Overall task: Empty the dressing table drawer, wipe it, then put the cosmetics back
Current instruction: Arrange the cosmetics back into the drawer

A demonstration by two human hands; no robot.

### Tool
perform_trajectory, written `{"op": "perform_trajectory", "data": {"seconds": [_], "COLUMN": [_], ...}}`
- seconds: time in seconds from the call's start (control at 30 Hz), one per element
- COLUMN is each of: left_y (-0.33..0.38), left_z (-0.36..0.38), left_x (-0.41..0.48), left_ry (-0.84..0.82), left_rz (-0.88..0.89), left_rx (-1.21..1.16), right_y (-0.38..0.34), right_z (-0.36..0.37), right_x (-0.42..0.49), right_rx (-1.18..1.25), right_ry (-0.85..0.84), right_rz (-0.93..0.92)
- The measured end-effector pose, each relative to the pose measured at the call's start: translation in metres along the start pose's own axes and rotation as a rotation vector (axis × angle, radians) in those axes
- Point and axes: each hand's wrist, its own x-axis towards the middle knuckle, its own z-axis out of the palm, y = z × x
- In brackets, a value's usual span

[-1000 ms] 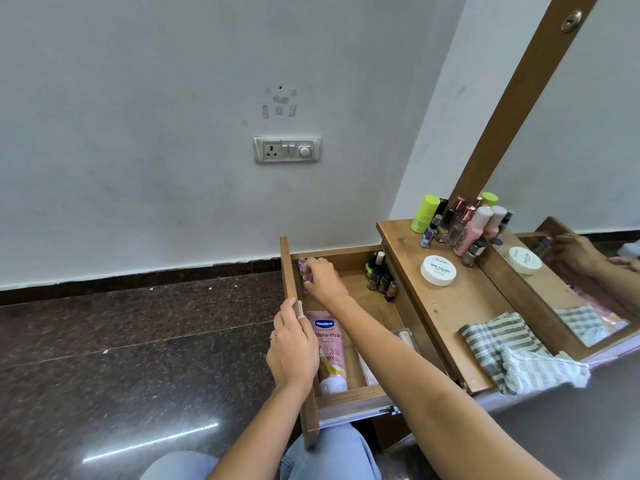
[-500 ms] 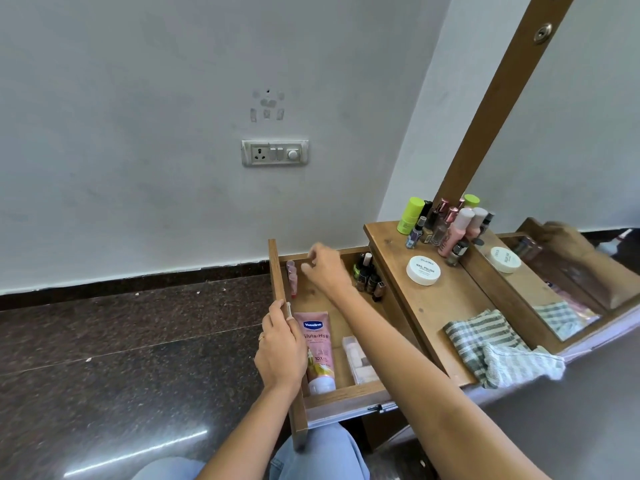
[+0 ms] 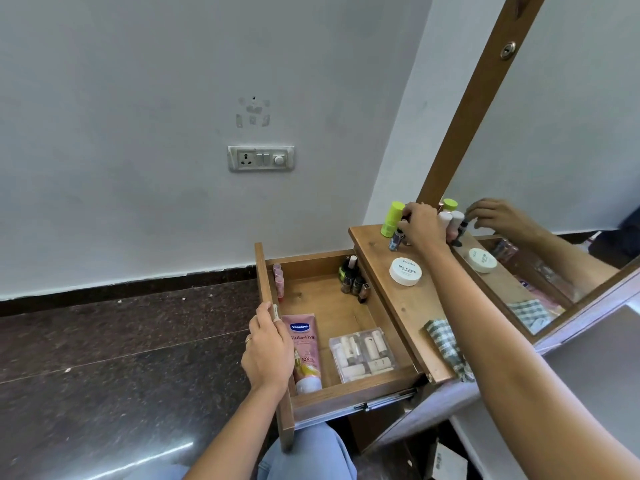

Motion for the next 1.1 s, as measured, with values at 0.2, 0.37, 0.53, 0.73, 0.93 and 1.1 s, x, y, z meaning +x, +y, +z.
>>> {"op": "perform_trajectory", "data": {"seconds": [0.2, 0.37, 0.53, 0.73, 0.93, 1.1], "left_y": [-0.002, -0.002, -0.003, -0.004, -0.003, -0.003], "left_z": [0.002, 0.002, 0.003, 0.004, 0.002, 0.003], "left_x": [0.002, 0.002, 0.002, 0.003, 0.002, 0.002], "left_ry": [0.003, 0.006, 0.012, 0.015, 0.015, 0.018], "left_rz": [0.000, 0.003, 0.007, 0.005, 0.013, 0.013], "left_rx": [0.009, 0.006, 0.004, 0.001, 0.000, 0.005], "right_y": [0.007, 0.008, -0.001, -0.039, -0.050, -0.044], "right_z": [0.006, 0.014, 0.010, 0.007, 0.032, 0.053], "right_x": [0.003, 0.002, -0.007, -0.064, -0.105, -0.127], "right_rx": [0.073, 0.117, 0.103, 0.149, -0.195, -0.555], "right_ry": [-0.088, -0.083, -0.061, -0.119, -0.412, -0.462], "right_rz": [-0.004, 0.019, -0.013, -0.221, -0.259, -0.303]}}
